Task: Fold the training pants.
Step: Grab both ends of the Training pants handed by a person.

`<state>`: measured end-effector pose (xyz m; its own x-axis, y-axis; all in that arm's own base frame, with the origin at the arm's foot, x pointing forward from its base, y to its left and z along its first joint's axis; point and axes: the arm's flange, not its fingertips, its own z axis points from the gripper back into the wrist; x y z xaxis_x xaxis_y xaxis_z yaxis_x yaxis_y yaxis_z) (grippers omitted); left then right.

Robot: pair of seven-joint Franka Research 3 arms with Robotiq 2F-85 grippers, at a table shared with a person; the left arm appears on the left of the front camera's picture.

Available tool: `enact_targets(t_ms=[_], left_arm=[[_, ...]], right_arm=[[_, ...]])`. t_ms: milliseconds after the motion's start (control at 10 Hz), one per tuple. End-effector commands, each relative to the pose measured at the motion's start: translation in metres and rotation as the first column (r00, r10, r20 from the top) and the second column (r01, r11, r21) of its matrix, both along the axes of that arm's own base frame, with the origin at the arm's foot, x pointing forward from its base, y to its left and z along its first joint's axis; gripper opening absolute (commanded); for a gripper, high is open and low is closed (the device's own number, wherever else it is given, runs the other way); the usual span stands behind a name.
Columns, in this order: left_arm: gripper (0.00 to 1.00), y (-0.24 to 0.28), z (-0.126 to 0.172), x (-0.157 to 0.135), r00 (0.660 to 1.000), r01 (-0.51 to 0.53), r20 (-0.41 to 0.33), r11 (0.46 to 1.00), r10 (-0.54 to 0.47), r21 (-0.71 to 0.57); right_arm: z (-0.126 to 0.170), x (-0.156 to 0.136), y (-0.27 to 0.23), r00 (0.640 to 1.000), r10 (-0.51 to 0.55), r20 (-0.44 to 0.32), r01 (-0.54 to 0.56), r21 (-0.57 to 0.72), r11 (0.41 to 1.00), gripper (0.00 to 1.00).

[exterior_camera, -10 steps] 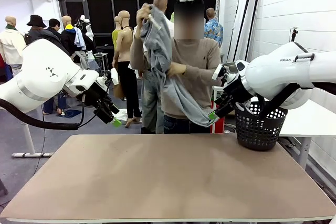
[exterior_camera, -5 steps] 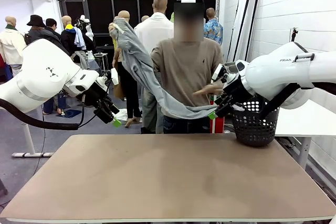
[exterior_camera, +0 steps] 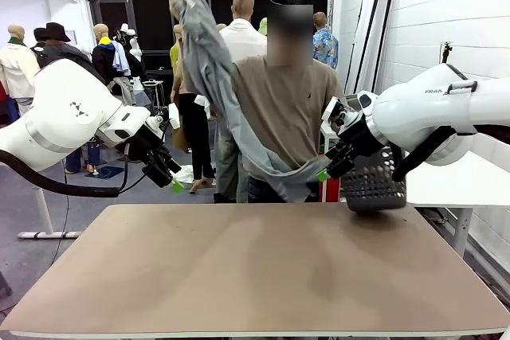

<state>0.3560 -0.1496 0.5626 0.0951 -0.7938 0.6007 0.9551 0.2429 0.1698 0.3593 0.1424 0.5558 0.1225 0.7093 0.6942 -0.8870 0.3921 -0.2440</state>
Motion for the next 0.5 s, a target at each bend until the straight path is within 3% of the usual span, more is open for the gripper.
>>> enact_targets(t_ms=[0,400], left_arm=[[1.00,0.0019,0.0007,0.0013,1.000,0.013,-0.007,1.000,-0.013,-0.014],[1.00,0.0019,0.0007,0.0013,1.000,0.013,-0.007,1.000,-0.013,-0.014]], right_arm=[[-0.0005,0.0007,-0.0006,1.000,0.010,0.002,-0.010,-0.004,1.000,1.00],[-0.0005,0.0007,-0.0006,1.000,0.010,0.002,-0.010,-0.004,1.000,1.00]])
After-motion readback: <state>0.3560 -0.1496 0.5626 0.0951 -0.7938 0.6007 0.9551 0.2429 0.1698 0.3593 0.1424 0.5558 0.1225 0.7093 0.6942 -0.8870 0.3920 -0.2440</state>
